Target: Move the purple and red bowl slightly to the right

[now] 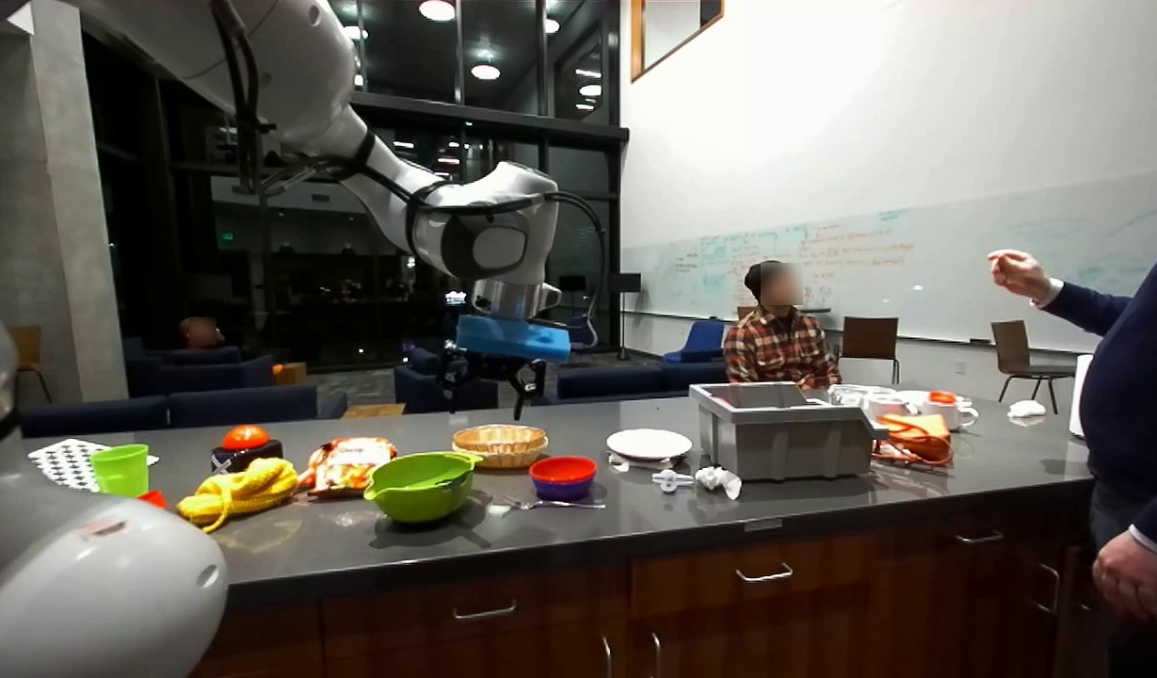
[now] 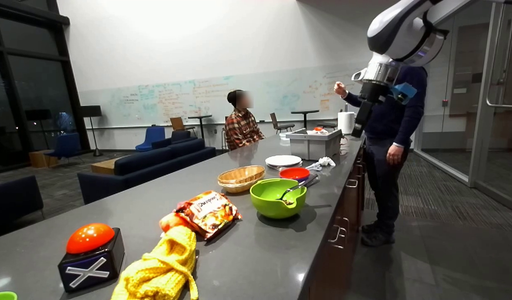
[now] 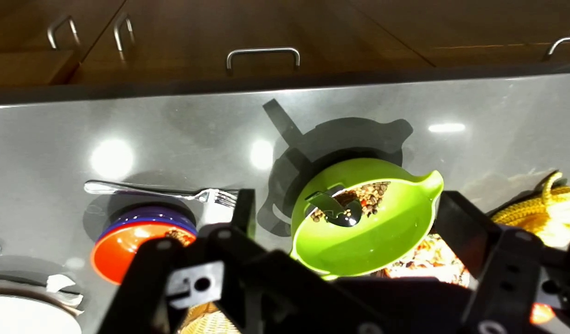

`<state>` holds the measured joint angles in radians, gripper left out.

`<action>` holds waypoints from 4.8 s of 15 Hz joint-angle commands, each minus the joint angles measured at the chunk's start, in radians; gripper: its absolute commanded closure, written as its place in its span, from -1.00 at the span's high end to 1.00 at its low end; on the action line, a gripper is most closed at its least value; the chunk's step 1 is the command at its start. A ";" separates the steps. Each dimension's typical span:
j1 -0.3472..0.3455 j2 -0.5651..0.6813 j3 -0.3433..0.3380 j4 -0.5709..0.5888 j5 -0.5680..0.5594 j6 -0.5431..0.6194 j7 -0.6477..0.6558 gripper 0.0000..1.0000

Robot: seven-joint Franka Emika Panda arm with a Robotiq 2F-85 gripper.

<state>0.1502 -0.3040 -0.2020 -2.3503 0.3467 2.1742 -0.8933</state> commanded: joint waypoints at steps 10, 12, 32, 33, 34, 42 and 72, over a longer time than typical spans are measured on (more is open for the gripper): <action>-0.051 0.258 0.086 0.191 0.112 0.202 0.148 1.00; -0.061 0.305 0.107 0.236 0.131 0.213 0.161 1.00; -0.170 0.487 0.235 0.377 0.224 0.233 0.167 1.00; -0.169 0.480 0.237 0.365 0.222 0.241 0.164 1.00; -0.170 0.481 0.240 0.361 0.222 0.245 0.164 1.00; -0.183 0.528 0.261 0.374 0.231 0.292 0.132 1.00; -0.271 0.976 0.318 0.852 -0.095 0.327 0.431 1.00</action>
<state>-0.0936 0.6269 0.0888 -1.5619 0.2832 2.5341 -0.4975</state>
